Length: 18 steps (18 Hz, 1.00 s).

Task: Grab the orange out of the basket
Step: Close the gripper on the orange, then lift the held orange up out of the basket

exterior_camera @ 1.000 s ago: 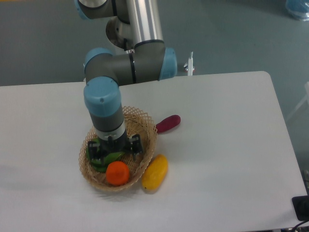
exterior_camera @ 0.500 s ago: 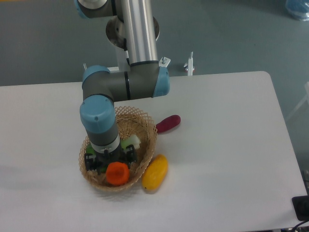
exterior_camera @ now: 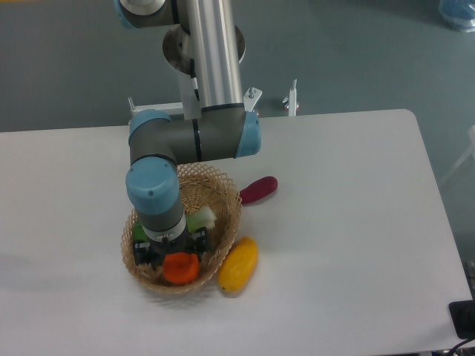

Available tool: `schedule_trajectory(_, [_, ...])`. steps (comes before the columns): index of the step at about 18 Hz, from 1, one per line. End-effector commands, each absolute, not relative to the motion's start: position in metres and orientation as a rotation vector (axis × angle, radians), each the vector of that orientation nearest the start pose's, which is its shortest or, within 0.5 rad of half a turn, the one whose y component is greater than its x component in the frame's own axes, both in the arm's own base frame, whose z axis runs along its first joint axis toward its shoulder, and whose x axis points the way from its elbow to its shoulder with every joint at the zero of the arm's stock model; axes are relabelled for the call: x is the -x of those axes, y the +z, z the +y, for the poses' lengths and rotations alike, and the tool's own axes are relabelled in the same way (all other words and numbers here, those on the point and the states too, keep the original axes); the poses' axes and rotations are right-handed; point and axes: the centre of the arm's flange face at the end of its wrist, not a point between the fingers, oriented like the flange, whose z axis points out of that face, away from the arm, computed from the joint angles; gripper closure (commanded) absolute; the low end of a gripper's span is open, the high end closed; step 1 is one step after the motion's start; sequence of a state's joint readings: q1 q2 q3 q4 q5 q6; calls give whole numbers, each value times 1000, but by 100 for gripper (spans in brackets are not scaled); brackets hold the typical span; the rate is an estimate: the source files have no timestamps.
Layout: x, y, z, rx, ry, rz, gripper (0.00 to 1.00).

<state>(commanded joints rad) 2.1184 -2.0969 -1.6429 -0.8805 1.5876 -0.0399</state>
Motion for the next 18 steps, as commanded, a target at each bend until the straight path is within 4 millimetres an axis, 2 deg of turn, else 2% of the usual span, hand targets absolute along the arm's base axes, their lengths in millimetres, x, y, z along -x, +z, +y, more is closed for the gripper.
schedule_trajectory(8, [225,213,622,2930,61,-885,0])
schedule_trajectory(10, [226,217,623,2926,66,-875,23])
schedule_trajectory(11, [225,217,622,2931,66,-864,31])
schedule_trajectory(13, [225,217,622,2932,67,-859,37])
schedule_trajectory(18, [226,224,621,2932,69,-832,38])
